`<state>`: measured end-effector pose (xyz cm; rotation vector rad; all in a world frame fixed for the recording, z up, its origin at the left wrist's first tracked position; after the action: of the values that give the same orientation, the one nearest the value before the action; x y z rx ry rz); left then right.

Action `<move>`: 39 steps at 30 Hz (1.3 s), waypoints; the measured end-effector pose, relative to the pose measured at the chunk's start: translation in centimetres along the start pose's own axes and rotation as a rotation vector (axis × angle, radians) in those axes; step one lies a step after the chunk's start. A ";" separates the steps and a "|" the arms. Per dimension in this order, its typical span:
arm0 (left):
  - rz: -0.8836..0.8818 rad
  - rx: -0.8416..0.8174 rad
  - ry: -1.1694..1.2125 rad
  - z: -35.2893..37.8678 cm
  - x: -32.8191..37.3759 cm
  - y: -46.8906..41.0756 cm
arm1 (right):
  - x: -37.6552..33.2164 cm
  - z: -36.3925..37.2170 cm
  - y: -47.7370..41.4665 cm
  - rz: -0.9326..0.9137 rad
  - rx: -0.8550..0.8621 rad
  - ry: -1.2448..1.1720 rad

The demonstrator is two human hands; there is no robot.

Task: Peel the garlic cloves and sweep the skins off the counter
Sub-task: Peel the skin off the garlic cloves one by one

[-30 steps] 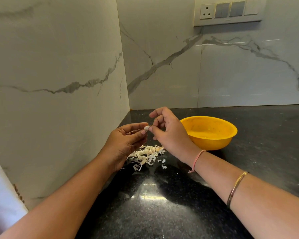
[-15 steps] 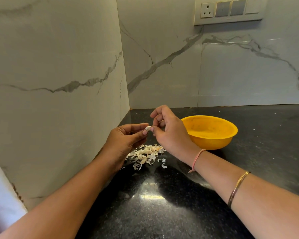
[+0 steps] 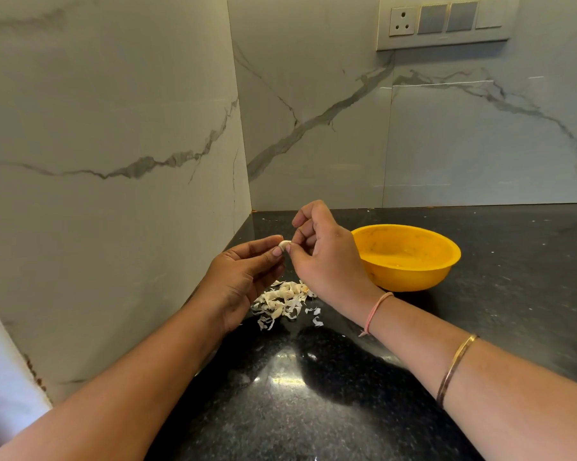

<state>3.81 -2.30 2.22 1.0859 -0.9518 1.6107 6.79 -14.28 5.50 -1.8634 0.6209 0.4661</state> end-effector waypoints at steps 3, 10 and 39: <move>-0.013 0.004 0.025 0.0 0.0 0.1 | -0.2 0.1 0.1 -0.012 -0.010 0.009; -0.024 0.068 0.228 -0.9 0.3 -0.6 | -0.5 1.3 0.7 0.003 -0.171 0.009; 0.295 0.057 -0.308 -0.2 1.2 0.2 | 2.0 0.7 0.8 0.676 -0.081 -0.745</move>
<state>3.35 -1.81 3.31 1.3057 -1.3260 1.7442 7.87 -14.22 3.52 -1.3517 0.6953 1.5529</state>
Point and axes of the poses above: each hand's wrist, its own y-axis away from the middle knuckle, its own z-axis out of the palm, x = y × z, the point moved 5 cm from there along -y, towards the middle knuckle, and after that the axes turned 4 degrees about -y, right-handed, at the moved point
